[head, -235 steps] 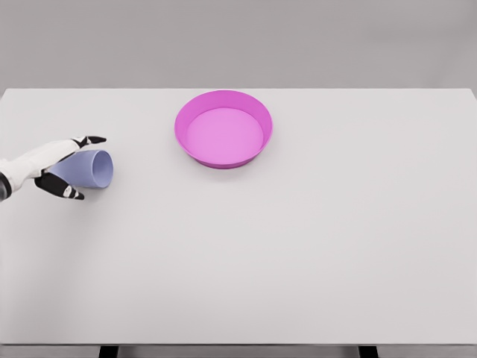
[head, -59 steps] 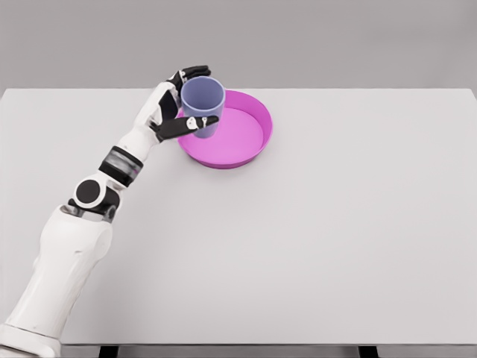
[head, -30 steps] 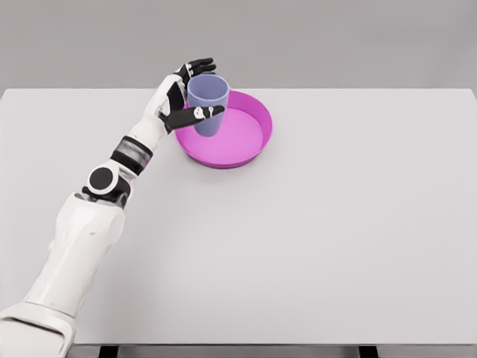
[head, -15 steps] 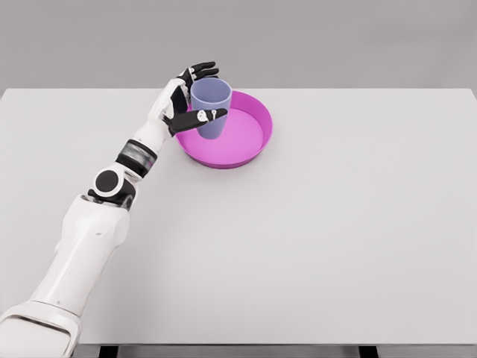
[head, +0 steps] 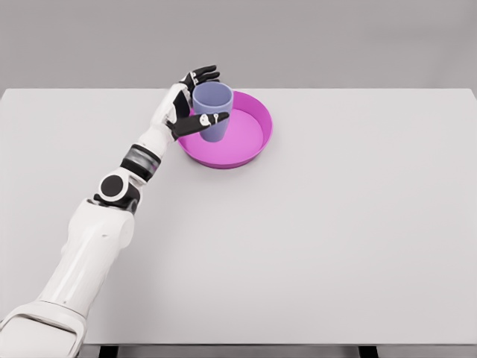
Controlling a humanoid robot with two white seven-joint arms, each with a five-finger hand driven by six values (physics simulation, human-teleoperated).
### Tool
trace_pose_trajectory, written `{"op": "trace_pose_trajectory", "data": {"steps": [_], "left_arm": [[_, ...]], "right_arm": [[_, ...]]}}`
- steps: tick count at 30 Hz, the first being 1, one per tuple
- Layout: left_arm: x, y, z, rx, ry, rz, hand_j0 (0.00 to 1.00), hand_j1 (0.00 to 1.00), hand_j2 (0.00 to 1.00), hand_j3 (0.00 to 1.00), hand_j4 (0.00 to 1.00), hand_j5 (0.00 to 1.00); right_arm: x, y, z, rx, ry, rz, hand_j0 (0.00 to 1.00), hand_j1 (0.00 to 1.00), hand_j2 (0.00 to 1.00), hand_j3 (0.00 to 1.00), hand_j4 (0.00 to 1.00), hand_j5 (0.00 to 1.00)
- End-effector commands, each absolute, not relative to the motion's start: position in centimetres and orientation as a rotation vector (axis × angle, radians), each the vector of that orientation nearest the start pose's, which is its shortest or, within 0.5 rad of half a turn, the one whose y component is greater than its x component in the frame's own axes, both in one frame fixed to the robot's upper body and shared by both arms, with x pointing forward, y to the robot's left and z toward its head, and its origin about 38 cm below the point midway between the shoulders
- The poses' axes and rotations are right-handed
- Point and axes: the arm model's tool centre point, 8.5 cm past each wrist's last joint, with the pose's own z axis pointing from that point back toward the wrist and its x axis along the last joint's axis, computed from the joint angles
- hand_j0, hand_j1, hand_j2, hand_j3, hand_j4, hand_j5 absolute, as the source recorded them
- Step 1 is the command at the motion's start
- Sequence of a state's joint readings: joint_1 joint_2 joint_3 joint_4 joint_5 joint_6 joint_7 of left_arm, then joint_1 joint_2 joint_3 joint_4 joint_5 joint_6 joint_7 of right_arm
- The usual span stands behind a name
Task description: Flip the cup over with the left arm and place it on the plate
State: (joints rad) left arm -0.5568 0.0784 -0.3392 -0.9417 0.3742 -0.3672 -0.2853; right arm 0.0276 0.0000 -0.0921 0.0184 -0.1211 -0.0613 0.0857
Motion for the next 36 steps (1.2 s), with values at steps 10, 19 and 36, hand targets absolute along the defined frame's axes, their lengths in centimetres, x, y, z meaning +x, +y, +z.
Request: {"op": "trace_pose_trajectory", "data": {"steps": [10, 19, 36], "left_arm": [[50.1, 16.5, 11.4, -0.429, -1.772, -0.357, 0.87, 0.87, 0.87, 0.87, 0.87, 0.87], [50.1, 16.5, 11.5, -0.43, -1.774, -0.356, 1.0, 1.0, 1.0, 1.0, 1.0, 1.0], [49.9, 17.9, 13.4, -0.404, -1.831, -0.398, 1.0, 1.0, 1.0, 1.0, 1.0, 1.0]], "right_arm": [[-1.7, -26.5, -26.2, -0.011, -0.034, -0.211, 1.0, 1.0, 1.0, 1.0, 1.0, 1.0], [-1.7, -26.5, -26.2, -0.011, -0.034, -0.211, 1.0, 1.0, 1.0, 1.0, 1.0, 1.0], [-1.7, -26.5, -26.2, -0.011, -0.034, -0.211, 1.0, 1.0, 1.0, 1.0, 1.0, 1.0]]}}
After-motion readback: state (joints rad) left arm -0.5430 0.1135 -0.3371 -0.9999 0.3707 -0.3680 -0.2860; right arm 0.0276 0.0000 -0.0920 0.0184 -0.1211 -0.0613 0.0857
